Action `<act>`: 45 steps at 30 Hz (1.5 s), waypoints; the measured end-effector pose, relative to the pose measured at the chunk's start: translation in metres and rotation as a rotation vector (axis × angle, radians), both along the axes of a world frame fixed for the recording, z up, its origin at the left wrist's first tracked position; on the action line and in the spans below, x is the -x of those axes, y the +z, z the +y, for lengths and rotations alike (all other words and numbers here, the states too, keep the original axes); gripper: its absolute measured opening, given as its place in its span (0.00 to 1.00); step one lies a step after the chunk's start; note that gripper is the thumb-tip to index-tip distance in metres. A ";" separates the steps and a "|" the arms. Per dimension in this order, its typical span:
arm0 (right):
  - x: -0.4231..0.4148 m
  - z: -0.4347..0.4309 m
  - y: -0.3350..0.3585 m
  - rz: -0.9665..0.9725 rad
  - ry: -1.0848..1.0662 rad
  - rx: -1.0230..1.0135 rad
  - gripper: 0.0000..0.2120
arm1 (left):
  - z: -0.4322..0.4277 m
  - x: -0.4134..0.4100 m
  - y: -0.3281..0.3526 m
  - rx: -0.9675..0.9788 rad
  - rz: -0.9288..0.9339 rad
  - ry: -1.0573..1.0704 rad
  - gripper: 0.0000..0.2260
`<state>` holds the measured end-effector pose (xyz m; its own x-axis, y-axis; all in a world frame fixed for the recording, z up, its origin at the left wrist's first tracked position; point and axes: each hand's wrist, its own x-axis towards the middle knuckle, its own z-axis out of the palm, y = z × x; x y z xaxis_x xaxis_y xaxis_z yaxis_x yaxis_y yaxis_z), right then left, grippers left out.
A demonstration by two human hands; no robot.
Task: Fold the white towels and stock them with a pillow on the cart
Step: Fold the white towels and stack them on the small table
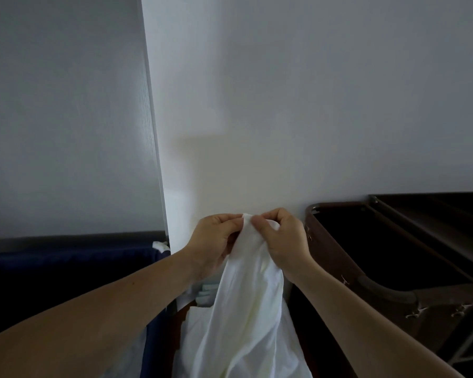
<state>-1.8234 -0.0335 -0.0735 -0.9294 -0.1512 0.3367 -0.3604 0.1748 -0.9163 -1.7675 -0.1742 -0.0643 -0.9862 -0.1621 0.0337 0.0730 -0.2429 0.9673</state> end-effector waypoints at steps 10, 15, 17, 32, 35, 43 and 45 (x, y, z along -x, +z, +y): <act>0.000 0.005 0.002 -0.010 0.139 0.048 0.07 | -0.005 -0.002 -0.002 0.143 0.046 0.079 0.06; 0.007 0.022 0.015 -0.069 0.230 -0.070 0.07 | -0.016 0.010 0.037 0.326 0.148 0.084 0.05; 0.007 0.028 0.027 -0.017 0.373 -0.130 0.05 | -0.022 0.016 0.071 0.408 0.213 -0.011 0.06; 0.006 0.016 0.089 -0.083 0.282 -0.283 0.05 | -0.029 0.048 0.160 1.079 0.584 0.374 0.07; 0.022 0.037 0.126 0.071 0.096 -0.022 0.04 | -0.046 0.048 0.179 0.876 0.625 0.506 0.06; 0.025 0.070 0.112 -0.049 0.208 -0.256 0.04 | -0.071 0.052 0.206 0.721 0.599 0.632 0.07; 0.031 0.084 0.125 0.019 0.152 -0.041 0.04 | -0.081 0.053 0.206 0.644 0.571 0.644 0.09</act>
<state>-1.8543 0.0509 0.0515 -0.8883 -0.3038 0.3445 -0.4025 0.1535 -0.9025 -1.8204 -0.2549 0.1422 -0.5327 -0.4325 0.7274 0.4871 0.5462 0.6815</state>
